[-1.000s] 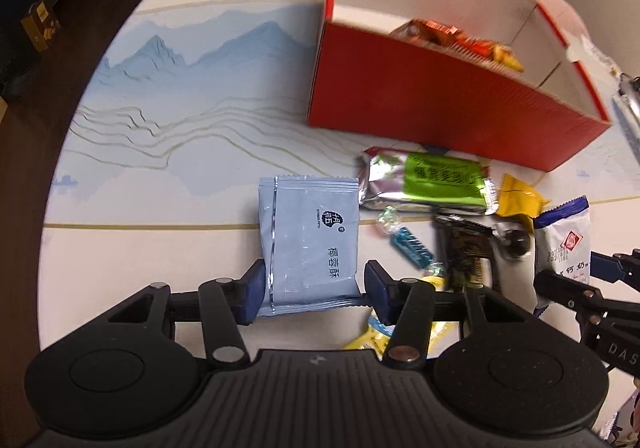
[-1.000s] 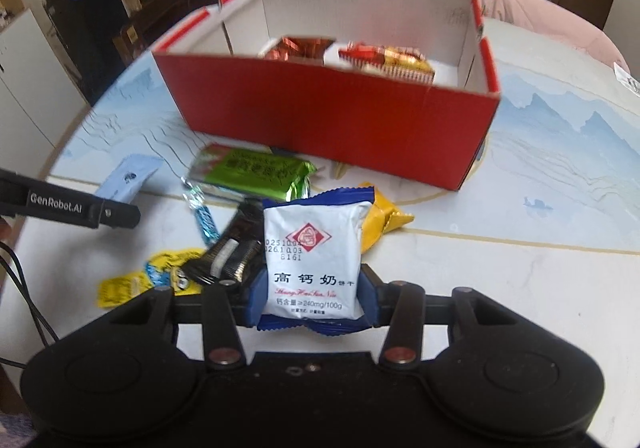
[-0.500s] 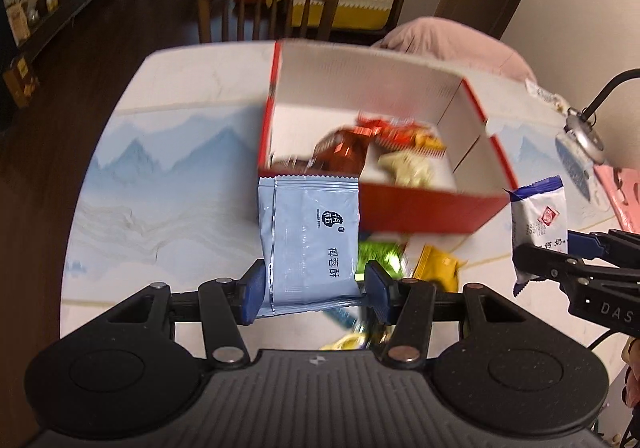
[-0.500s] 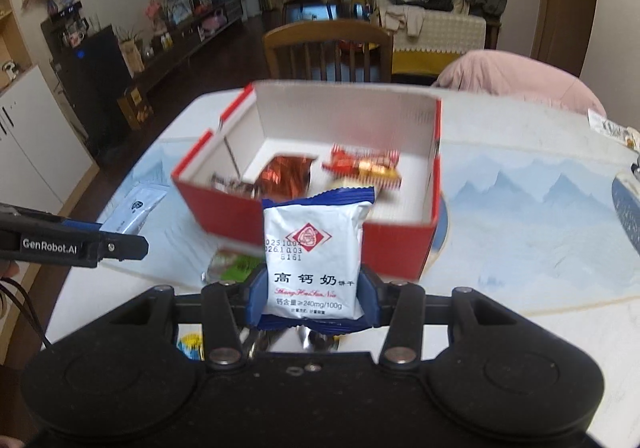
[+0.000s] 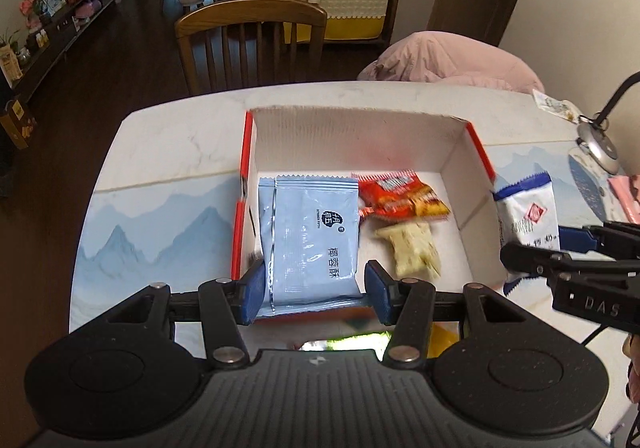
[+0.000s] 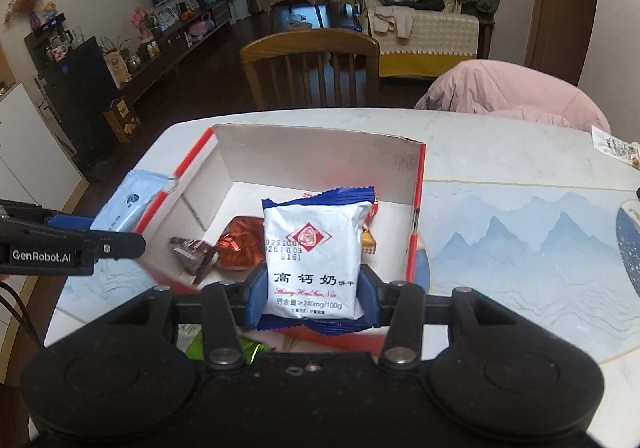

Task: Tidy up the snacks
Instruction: 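Lower both packets into the box and open both grippers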

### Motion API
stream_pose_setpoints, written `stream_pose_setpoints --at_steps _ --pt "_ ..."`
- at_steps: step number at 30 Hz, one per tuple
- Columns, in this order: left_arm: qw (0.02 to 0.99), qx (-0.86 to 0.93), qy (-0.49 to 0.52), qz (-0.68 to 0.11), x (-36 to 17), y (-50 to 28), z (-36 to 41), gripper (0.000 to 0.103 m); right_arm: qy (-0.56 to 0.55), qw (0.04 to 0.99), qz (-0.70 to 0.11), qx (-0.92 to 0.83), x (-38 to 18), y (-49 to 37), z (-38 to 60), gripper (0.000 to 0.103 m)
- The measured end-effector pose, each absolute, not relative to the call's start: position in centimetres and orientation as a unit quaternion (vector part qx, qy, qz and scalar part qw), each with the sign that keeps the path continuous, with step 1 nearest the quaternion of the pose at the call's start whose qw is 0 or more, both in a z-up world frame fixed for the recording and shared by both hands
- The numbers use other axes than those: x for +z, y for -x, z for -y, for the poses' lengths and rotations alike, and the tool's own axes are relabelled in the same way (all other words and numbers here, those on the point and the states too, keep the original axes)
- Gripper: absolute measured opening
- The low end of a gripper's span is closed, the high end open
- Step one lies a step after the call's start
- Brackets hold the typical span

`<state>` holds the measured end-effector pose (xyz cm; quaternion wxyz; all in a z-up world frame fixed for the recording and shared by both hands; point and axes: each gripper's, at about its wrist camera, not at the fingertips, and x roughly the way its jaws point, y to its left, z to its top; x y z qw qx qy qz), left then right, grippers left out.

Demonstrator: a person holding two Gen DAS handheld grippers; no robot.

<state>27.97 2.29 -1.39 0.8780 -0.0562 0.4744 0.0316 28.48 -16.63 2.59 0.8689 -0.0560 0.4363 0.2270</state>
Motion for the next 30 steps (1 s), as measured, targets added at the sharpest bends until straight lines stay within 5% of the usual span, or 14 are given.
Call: stream_pose_setpoints --at_steps 30 --pt "0.809 0.077 -0.005 -0.582 -10.2 -37.8 -0.6 0.054 0.128 0.798 -0.516 0.282 -6.2 -35.0 12.1 0.046"
